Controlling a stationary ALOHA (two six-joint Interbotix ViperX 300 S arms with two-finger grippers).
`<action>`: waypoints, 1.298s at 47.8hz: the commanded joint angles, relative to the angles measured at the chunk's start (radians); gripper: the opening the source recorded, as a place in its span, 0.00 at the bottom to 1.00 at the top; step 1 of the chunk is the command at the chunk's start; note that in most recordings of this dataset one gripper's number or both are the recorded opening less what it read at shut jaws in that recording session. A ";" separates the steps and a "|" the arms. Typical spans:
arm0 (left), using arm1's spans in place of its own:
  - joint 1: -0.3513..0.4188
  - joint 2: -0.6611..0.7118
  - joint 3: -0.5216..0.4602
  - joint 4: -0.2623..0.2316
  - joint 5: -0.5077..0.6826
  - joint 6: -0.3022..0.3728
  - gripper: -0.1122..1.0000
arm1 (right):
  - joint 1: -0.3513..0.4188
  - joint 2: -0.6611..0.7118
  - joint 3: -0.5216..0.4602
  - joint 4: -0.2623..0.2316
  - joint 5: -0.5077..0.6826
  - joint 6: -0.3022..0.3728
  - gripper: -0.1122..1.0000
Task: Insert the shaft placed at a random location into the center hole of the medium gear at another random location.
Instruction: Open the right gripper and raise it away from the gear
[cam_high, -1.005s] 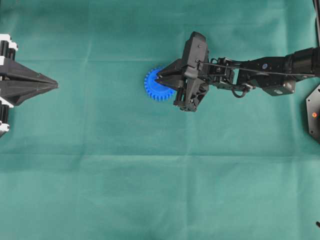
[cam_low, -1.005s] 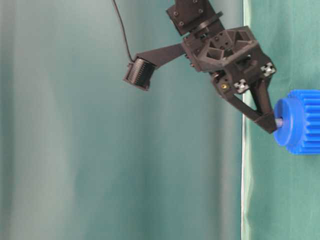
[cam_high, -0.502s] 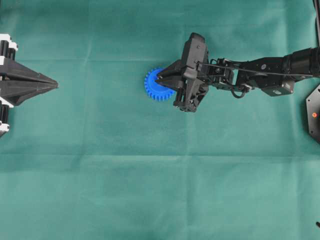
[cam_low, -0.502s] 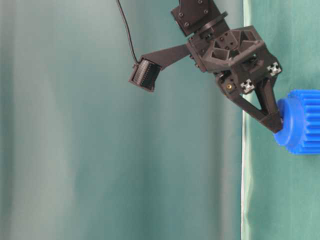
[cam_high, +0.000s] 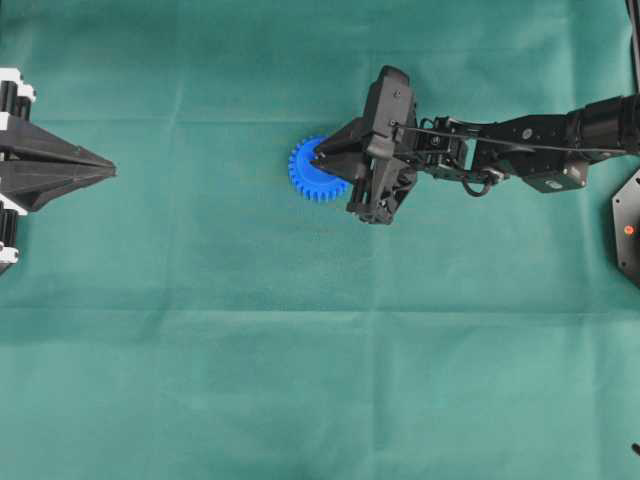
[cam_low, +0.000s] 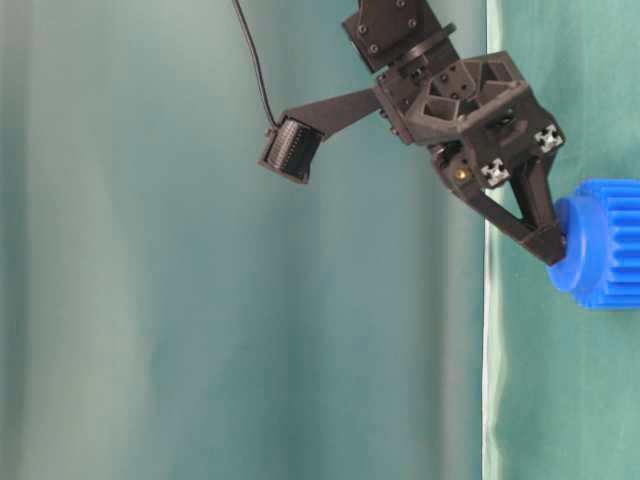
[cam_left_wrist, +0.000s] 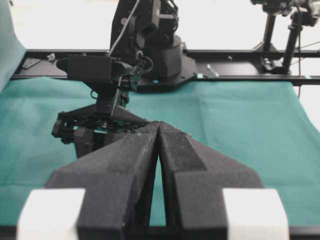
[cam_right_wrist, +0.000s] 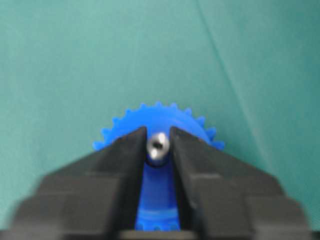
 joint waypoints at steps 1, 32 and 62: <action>0.002 0.005 -0.020 0.002 -0.005 0.000 0.10 | 0.006 -0.014 -0.018 0.003 -0.014 0.003 0.46; 0.002 0.002 -0.020 0.003 -0.005 0.000 0.10 | 0.008 -0.206 -0.008 0.000 0.058 -0.009 0.83; 0.002 0.002 -0.020 0.003 -0.003 -0.003 0.10 | 0.008 -0.296 0.072 0.003 0.078 -0.008 0.83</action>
